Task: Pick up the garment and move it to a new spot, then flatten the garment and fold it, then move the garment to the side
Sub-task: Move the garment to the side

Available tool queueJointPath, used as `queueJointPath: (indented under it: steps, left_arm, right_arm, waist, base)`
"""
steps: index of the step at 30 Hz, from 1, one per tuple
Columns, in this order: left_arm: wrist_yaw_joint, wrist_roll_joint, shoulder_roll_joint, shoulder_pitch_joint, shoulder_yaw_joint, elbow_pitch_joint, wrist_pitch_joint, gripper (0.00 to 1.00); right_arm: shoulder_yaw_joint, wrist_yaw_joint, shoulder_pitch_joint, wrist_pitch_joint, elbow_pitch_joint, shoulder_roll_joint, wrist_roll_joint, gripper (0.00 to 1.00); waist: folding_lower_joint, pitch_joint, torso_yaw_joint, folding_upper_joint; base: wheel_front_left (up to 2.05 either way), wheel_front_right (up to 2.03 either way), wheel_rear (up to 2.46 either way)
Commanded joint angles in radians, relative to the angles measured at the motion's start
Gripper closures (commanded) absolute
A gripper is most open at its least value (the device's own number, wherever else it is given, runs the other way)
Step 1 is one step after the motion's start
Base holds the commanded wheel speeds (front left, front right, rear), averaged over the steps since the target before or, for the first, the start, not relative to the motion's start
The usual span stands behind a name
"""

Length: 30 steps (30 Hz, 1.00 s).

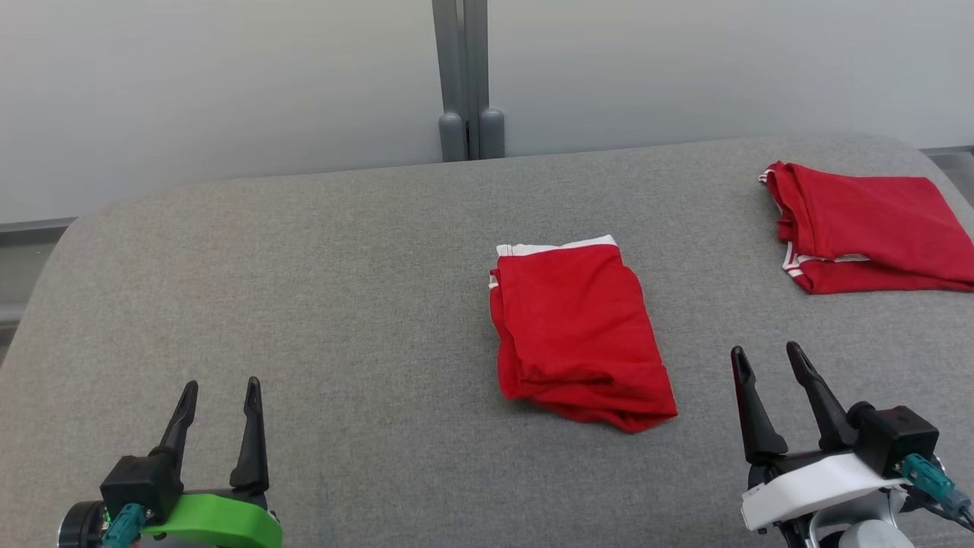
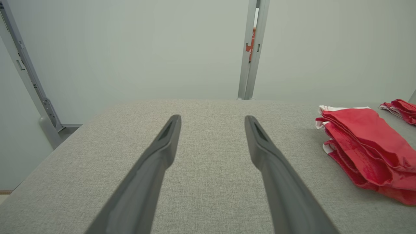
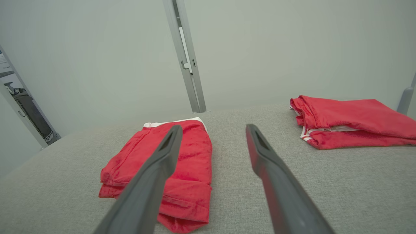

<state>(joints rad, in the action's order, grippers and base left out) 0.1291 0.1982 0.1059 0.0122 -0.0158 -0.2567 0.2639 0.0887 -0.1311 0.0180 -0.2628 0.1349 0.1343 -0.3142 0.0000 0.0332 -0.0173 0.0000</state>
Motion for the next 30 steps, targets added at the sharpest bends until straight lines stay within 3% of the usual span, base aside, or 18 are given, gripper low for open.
queueJointPath:
  steps: [1,15,30]
  left_arm:
    - [0.003,-0.006,0.002,-0.001,0.0,0.001,0.0,0.0]
    - [0.003,0.001,-0.002,0.011,0.013,0.0,0.0,0.0]
    - [0.003,0.025,-0.011,0.106,0.057,0.002,0.0,0.0]
  right_arm:
    - [0.002,0.001,-0.004,-0.002,0.002,-0.001,0.002,0.0]
    - [0.051,0.001,-0.118,-0.002,0.049,0.044,0.021,0.0]
    - [0.163,0.001,-0.478,-0.001,0.438,0.103,0.02,0.0]
  waist:
    - [0.0,-0.001,-0.001,0.0]
    - [0.0,-0.017,-0.036,0.0]
    - [0.0,-0.173,-0.127,0.0]
  base:
    - [0.0,0.0,0.0]
    - [0.0,0.0,0.0]
    - [0.0,0.0,0.0]
